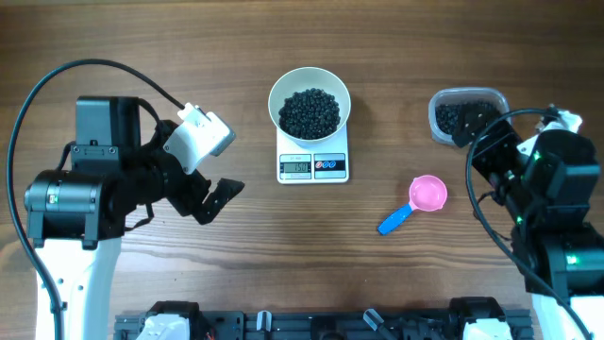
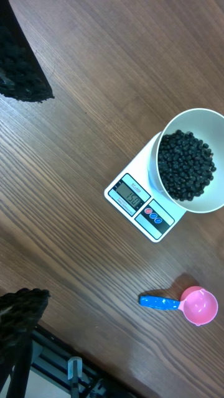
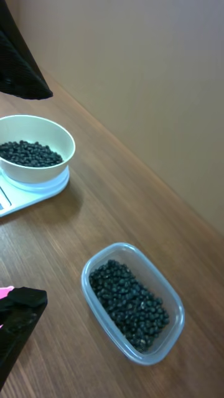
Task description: Scoop item into bowl and weigh 150g on scale
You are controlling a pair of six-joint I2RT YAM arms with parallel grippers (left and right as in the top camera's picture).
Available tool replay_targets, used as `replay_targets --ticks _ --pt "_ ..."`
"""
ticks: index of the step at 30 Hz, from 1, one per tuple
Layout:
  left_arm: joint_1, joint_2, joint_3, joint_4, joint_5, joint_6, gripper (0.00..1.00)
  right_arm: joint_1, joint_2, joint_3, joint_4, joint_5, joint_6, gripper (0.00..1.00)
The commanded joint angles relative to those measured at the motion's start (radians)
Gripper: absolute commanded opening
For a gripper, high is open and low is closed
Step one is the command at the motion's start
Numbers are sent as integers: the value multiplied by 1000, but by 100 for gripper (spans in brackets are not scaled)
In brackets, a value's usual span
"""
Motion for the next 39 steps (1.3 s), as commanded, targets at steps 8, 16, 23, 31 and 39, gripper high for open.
replay_targets --ticks 8,16,23,31,39 --pt "6 4 18 0 8 12 100 -1 -14 7 -18 -58 -79 100" --pt "6 4 18 0 8 12 100 1 -189 0 17 1 -280 100" --pt "6 4 18 0 8 12 100 5 -371 -156 125 9 -397 100" --pt "6 4 18 0 8 12 100 5 -576 -468 413 9 -486 100" --pt "6 4 18 0 8 12 100 3 -732 -640 505 9 -544 100"
